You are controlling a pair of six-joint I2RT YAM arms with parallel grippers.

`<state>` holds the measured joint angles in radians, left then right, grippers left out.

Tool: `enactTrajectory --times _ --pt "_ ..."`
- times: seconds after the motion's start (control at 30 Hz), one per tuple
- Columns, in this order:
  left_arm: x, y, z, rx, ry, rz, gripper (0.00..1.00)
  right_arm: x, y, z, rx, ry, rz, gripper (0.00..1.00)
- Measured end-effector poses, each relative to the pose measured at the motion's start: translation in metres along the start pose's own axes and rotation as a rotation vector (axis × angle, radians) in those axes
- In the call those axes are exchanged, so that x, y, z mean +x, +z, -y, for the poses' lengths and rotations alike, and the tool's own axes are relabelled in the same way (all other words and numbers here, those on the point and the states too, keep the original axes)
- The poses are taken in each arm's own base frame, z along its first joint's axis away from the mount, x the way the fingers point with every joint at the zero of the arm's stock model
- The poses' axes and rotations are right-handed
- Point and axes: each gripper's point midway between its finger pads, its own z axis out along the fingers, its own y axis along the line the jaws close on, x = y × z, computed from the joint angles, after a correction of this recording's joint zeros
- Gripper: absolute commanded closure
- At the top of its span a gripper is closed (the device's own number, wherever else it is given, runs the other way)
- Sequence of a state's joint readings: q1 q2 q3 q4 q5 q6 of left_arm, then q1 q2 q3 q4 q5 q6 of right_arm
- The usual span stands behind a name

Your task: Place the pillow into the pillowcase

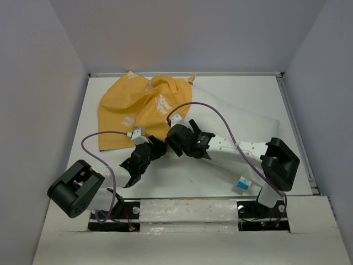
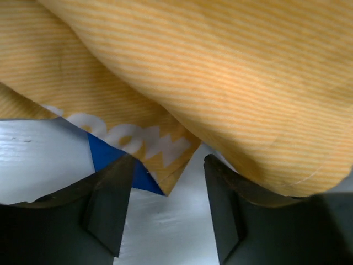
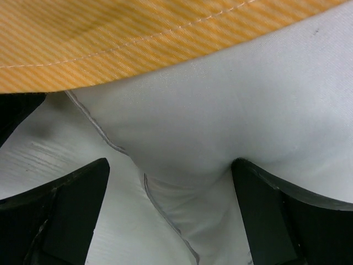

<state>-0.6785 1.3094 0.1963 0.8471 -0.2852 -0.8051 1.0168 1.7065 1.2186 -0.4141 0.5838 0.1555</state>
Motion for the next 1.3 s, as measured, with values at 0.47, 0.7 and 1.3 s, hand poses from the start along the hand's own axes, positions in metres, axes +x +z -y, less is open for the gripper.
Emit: enactTrajectory --times 0.47,0.7,1.3 --pt "-0.024 0.011 0.036 0.108 -0.015 0.051 1.0 -0.029 0.016 -0.013 0.038 0.052 0.103 1.0" --pt "-0.055 -0.03 0.11 0.403 -0.054 0.034 1.0 -0.12 -0.046 0.038 -0.104 0.471 0.376 1.0" --pt "-0.061 -0.094 0.207 0.813 -0.058 -0.195 0.59 -0.161 -0.006 0.013 -0.172 0.783 0.562 1.0"
